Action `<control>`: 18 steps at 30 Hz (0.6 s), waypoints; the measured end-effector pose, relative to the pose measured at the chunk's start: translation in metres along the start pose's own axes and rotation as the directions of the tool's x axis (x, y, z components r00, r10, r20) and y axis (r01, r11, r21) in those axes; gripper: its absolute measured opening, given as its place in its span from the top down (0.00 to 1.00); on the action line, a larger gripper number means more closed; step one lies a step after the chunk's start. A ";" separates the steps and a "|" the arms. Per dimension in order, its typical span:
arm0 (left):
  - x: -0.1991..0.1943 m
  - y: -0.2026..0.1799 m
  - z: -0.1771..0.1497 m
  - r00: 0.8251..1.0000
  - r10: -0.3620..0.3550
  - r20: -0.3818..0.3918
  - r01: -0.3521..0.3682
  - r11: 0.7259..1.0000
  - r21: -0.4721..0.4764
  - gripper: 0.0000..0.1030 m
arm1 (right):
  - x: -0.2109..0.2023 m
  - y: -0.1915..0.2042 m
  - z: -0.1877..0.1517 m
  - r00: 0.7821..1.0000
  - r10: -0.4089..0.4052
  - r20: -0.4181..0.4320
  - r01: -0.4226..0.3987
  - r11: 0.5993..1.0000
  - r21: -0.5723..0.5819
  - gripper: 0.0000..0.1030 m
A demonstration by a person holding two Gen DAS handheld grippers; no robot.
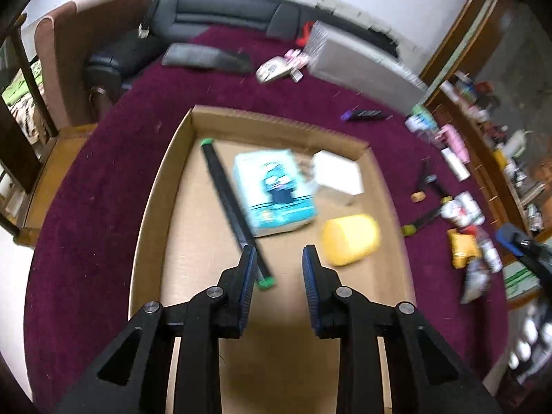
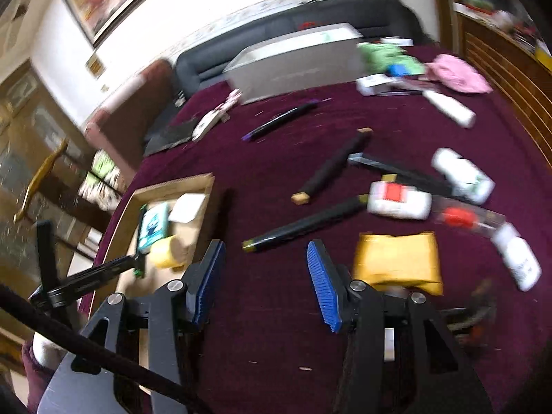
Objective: Organize objects
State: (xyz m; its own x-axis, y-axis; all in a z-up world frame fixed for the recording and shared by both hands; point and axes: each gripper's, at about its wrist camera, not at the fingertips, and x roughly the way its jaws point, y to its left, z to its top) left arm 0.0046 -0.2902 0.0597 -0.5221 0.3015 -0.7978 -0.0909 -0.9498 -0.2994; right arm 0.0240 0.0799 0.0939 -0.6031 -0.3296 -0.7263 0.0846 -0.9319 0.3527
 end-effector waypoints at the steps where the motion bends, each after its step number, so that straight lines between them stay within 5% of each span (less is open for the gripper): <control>1: -0.010 -0.005 -0.002 1.000 -0.019 0.019 0.019 1.000 0.004 0.75 | -0.011 -0.013 0.001 1.000 -0.017 0.025 0.017 1.000 0.011 0.53; 3: -0.026 -0.024 -0.004 0.995 -0.076 0.065 0.075 0.997 0.029 0.70 | -0.030 -0.026 0.001 0.994 -0.065 0.083 0.065 0.998 0.000 0.53; 6: -0.047 -0.055 -0.011 0.982 -0.156 0.109 0.147 0.985 0.086 0.58 | -0.072 -0.034 -0.007 0.955 -0.178 0.239 0.196 0.979 -0.051 0.50; 9: -0.051 -0.095 -0.011 0.966 -0.233 0.108 0.213 0.962 0.170 0.58 | -0.103 -0.043 -0.021 0.875 -0.272 0.400 0.309 0.951 -0.028 0.07; 10: -0.048 -0.109 -0.010 0.962 -0.252 0.101 0.229 0.953 0.197 0.58 | -0.109 -0.052 -0.026 0.853 -0.267 0.449 0.299 0.954 -0.002 0.00; 11: -0.041 -0.127 -0.012 0.960 -0.266 0.088 0.240 0.943 0.230 0.58 | -0.110 -0.063 -0.029 0.852 -0.248 0.461 0.268 0.963 0.022 0.00; 14: -0.021 -0.164 -0.018 0.962 -0.269 0.040 0.248 0.929 0.275 0.58 | -0.093 -0.109 -0.023 0.924 -0.216 0.315 0.178 0.973 0.145 0.01; 18: 0.012 -0.200 -0.025 0.963 -0.269 -0.038 0.268 0.921 0.284 0.58 | -0.075 -0.162 -0.033 0.941 -0.219 0.258 0.144 0.949 0.281 0.02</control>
State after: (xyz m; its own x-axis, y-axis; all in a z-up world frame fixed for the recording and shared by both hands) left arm 0.0377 -0.0948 0.0964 -0.4463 0.5484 -0.7071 -0.4645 -0.8174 -0.3407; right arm 0.0820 0.2507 0.0718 -0.7904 -0.0669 -0.6089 -0.2293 -0.8894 0.3954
